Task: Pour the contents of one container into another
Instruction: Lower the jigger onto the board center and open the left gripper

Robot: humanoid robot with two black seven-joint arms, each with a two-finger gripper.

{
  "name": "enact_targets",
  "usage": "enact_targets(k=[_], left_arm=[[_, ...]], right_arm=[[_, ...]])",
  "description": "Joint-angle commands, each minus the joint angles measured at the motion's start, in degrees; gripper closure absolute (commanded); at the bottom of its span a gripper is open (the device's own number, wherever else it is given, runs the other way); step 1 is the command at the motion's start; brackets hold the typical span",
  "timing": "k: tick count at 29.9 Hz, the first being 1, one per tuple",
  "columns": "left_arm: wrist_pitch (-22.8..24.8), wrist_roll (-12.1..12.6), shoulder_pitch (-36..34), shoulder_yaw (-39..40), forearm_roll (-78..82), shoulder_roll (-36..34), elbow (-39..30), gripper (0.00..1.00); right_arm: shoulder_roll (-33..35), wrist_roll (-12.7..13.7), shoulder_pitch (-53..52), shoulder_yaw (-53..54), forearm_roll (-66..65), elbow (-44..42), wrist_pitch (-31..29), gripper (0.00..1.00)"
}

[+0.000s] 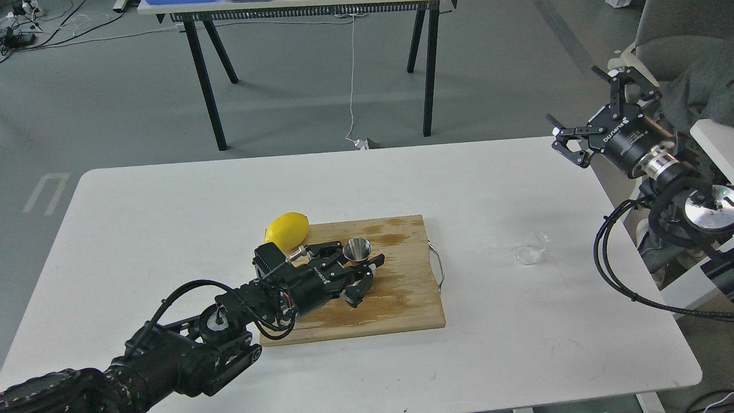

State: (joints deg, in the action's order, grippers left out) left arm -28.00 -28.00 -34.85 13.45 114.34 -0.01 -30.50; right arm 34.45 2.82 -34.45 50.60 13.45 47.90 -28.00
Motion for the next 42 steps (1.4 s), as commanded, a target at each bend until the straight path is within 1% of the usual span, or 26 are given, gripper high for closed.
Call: enact_targets(k=[1, 3, 4, 5, 6, 7, 9, 11, 42], left_arm=[[0.0, 0.0, 0.05, 0.0, 0.0, 0.01, 0.01, 0.54], [0.0, 0.0, 0.05, -0.09, 0.09, 0.01, 0.01, 0.46], [0.0, 0.0, 0.05, -0.09, 0.0, 0.01, 0.01, 0.41], [0.0, 0.0, 0.05, -0.09, 0.09, 0.01, 0.01, 0.32], [0.0, 0.0, 0.05, -0.17, 0.0, 0.01, 0.01, 0.19], [0.0, 0.0, 0.13, -0.17, 0.0, 0.01, 0.01, 0.11], [0.0, 0.0, 0.13, -0.17, 0.09, 0.01, 0.01, 0.09], [0.0, 0.0, 0.22, -0.26, 0.0, 0.01, 0.09, 0.04], [0.0, 0.0, 3.74, -0.35, 0.0, 0.01, 0.01, 0.03]], right_arm=[[0.0, 0.0, 0.0, 0.11, 0.0, 0.0, 0.0, 0.01], [0.0, 0.0, 0.0, 0.2, 0.0, -0.09, 0.0, 0.01], [0.0, 0.0, 0.0, 0.29, 0.0, -0.09, 0.0, 0.01], [0.0, 0.0, 0.0, 0.38, 0.0, -0.09, 0.0, 0.01], [0.0, 0.0, 0.0, 0.38, 0.0, -0.09, 0.0, 0.01], [0.0, 0.0, 0.0, 0.46, 0.0, -0.09, 0.0, 0.01], [0.0, 0.0, 0.0, 0.55, 0.0, -0.09, 0.0, 0.01], [0.0, 0.0, 0.09, 0.64, 0.0, -0.09, 0.0, 0.01], [0.0, -0.35, 0.26, 1.08, 0.0, -0.09, 0.0, 0.01]])
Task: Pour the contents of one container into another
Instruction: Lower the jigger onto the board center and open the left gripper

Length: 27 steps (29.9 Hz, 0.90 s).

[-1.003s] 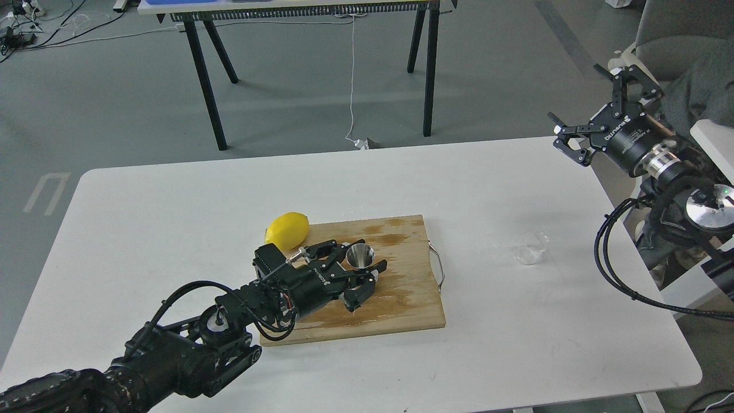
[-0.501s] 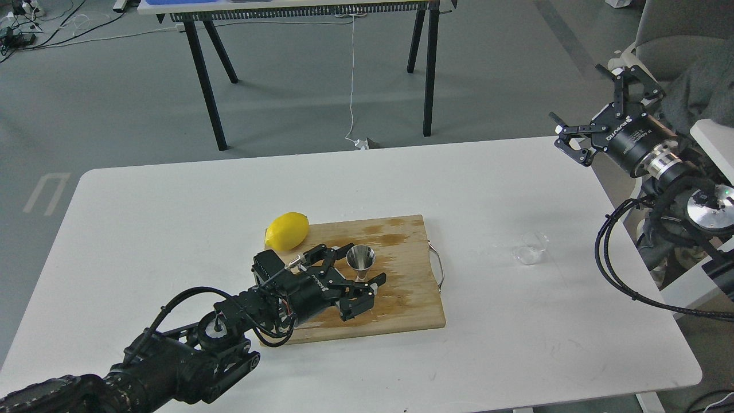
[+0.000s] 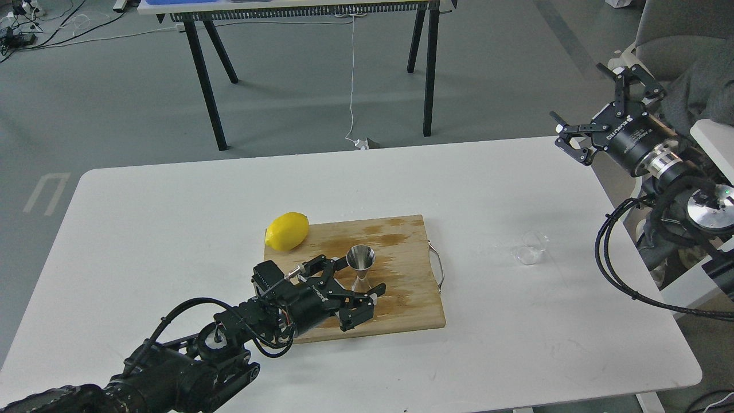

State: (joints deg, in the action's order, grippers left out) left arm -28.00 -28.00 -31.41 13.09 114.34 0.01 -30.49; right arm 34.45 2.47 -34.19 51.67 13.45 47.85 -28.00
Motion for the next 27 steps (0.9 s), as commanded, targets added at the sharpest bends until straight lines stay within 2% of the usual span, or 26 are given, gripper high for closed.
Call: enact_targets(k=[1, 14, 24, 27], left_arm=[[0.0, 0.0, 0.39, 0.0, 0.0, -0.01, 0.0, 0.03], [0.0, 0.0, 0.65, 0.0, 0.0, -2.38, -0.09, 0.03], [0.0, 0.0, 1.62, 0.18, -0.09, -6.33, -4.57, 0.03], [0.0, 0.0, 2.32, 0.27, -0.17, -9.92, -7.9, 0.04]], right_arm=[[0.0, -0.01, 0.0, 0.01, 0.0, -0.04, 0.0, 0.01], [0.09, -0.1, 0.09, 0.36, 0.0, 0.05, 0.0, 0.01], [0.18, -0.19, 0.09, 0.45, 0.0, -0.04, 0.0, 0.01], [0.26, -0.19, 0.17, 0.45, 0.0, -0.04, 0.0, 0.01]])
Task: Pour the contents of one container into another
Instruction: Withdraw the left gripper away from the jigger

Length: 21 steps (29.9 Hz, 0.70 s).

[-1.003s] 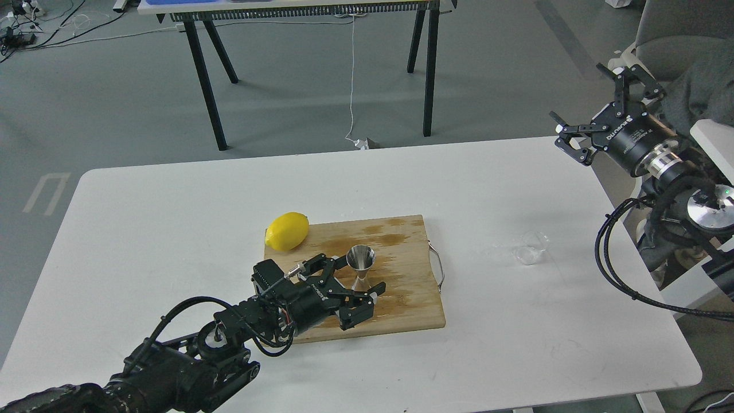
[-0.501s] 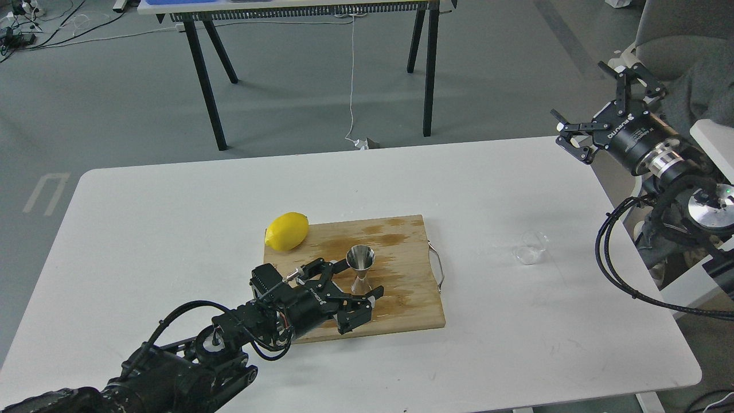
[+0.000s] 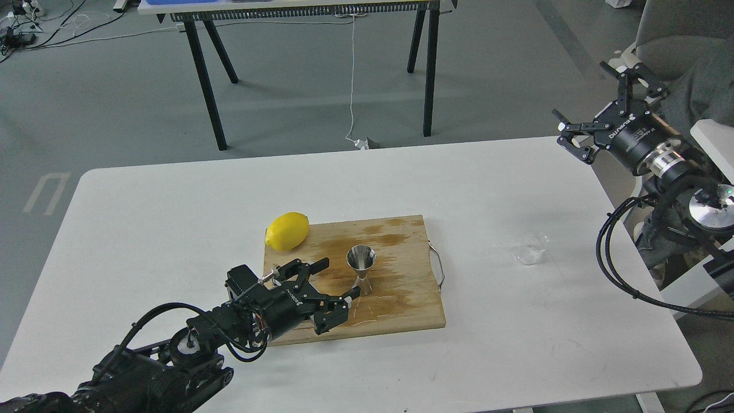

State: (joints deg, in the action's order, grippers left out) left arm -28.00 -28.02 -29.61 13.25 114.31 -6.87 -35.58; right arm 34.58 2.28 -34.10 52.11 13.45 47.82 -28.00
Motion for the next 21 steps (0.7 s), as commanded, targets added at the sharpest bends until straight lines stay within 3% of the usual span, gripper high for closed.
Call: enact_targets(k=[1, 6, 14, 15, 21], left_arm=[[0.0, 0.02, 0.61, 0.11, -0.22, -4.81, -4.22, 0.04], [0.0, 0.02, 0.69, 0.02, -3.9, -10.7, -7.74, 0.07], [0.0, 0.02, -0.88, 1.25, -23.58, -25.02, -21.54, 0.06], [1.53, 0.02, -1.5, 2.12, -26.91, -26.26, -22.42, 0.06], [27.16, 0.02, -2.82, 11.87, -43.09, -28.46, -21.55, 0.04]], right_arm=[[0.14, 0.0, 0.08, 0.01, 0.0, -0.01, 0.0, 0.01], [0.14, -0.09, 0.17, 0.1, 0.0, -0.01, 0.0, 0.01], [0.14, -0.09, 0.17, 1.15, 0.09, -0.01, 0.0, 0.01], [0.05, -0.09, 0.17, 1.59, 0.0, 0.08, 0.0, 0.01], [-0.21, -0.44, 0.08, 2.21, 0.0, 0.26, 0.0, 0.01]])
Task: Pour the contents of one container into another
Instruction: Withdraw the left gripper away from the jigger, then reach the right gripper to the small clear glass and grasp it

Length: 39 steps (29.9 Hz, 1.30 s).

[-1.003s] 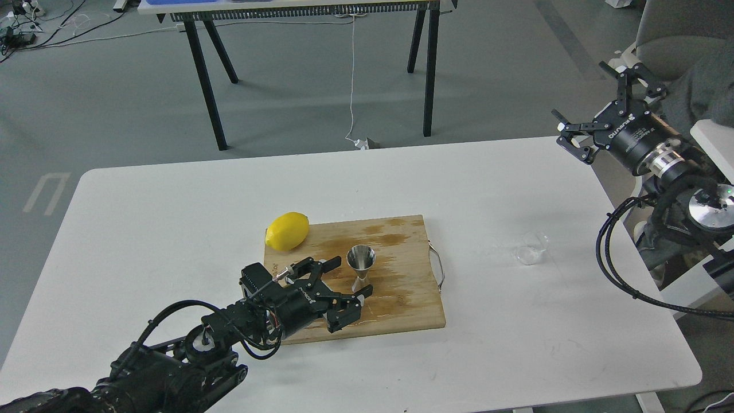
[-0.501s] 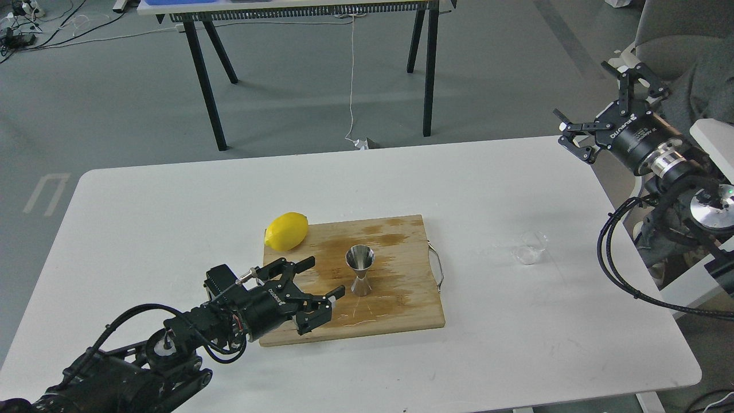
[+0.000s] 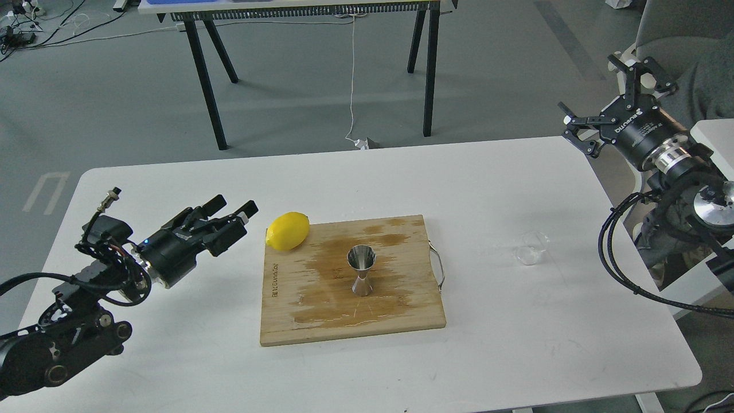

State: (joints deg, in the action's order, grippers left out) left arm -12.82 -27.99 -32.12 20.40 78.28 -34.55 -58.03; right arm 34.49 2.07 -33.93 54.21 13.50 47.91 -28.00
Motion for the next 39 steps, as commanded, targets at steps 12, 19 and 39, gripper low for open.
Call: enact_targets(k=[12, 19, 39], left_arm=[[40.82, -0.01, -9.44, 8.69, -27.9, -2.54, 18.91, 0.02], [40.82, -0.01, -11.3, 8.51, -39.25, -2.28, 20.42, 0.01], [40.82, -0.01, -7.78, 7.81, -39.17, 2.03, 20.68, 0.01]], right_arm=[[-1.01, -0.32, -2.28, -3.4, -1.99, -0.18, 0.0, 0.01], [-4.78, 5.04, -5.36, -3.07, 0.73, 0.35, 0.0, 0.01], [-4.26, 9.43, 16.77, 25.07, 27.63, 20.2, 56.0, 0.02]])
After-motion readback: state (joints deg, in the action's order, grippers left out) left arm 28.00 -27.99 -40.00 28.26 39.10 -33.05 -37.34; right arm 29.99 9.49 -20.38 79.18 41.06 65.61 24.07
